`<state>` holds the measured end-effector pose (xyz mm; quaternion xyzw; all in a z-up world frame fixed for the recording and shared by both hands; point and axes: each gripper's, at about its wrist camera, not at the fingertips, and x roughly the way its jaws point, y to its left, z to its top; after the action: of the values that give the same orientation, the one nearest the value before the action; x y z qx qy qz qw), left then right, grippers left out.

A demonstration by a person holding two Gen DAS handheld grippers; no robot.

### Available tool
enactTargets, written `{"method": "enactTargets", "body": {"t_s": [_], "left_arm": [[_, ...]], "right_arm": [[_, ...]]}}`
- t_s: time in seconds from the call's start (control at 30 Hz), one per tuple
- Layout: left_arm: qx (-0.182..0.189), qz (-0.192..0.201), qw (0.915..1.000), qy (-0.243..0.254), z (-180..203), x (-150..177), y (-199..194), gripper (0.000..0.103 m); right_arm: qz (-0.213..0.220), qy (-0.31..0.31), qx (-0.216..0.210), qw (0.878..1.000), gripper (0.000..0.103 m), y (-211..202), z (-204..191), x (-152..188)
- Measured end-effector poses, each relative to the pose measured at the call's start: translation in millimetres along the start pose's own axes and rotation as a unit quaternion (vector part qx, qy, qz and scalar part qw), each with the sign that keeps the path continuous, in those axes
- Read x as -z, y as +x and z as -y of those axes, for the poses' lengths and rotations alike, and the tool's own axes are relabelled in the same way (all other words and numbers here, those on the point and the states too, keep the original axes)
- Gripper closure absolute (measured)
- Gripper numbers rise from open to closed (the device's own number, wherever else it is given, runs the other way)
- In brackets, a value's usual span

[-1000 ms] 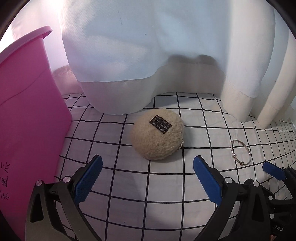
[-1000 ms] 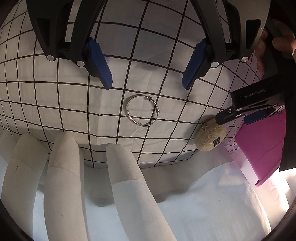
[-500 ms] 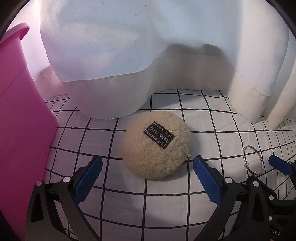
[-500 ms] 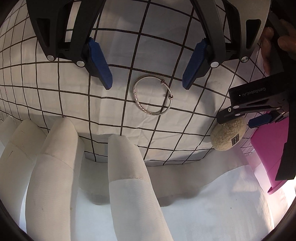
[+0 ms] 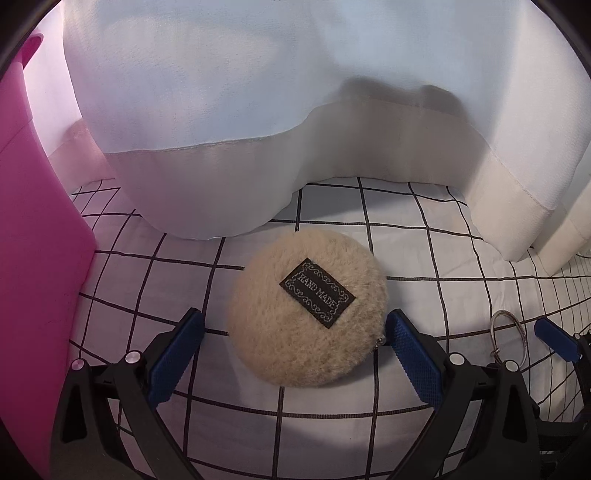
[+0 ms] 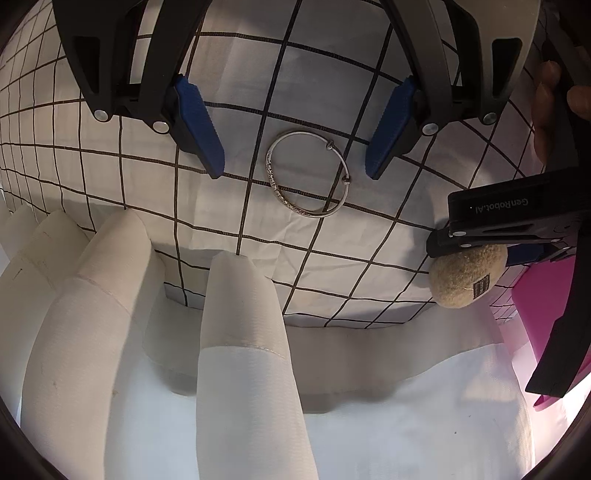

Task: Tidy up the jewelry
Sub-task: 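Close left tool on the fluffy ball while right tool closes on the bangle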

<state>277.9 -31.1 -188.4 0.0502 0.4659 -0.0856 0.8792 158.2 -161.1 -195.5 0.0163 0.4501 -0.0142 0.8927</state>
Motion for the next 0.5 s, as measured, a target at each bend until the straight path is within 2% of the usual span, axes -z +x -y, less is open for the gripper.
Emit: {"method": "enactTargets", "body": {"t_s": [0.2, 0.3, 0.43, 0.47, 0.5], "left_arm": [[-0.004, 0.007, 1.0000, -0.002, -6, -8, 6, 0.008], [-0.006, 0.013, 0.9999, -0.005, -8, -6, 0, 0.019], [-0.005, 0.020, 0.9998, -0.002, -6, 3, -11, 0.041], [-0.005, 0.020, 0.9998, -0.002, -6, 4, -12, 0.043], [-0.005, 0.021, 0.9998, -0.002, -5, 6, -14, 0.044]], "right_arm": [[0.003, -0.005, -0.007, 1.000, 0.032, 0, -3, 1], [0.008, -0.014, -0.012, 1.000, 0.040, -3, -6, 4], [0.013, -0.018, -0.016, 1.000, 0.052, -5, -10, 4], [0.015, -0.019, -0.017, 1.000, 0.060, -6, -9, 5], [0.016, -0.020, -0.017, 1.000, 0.060, -6, -9, 6]]}}
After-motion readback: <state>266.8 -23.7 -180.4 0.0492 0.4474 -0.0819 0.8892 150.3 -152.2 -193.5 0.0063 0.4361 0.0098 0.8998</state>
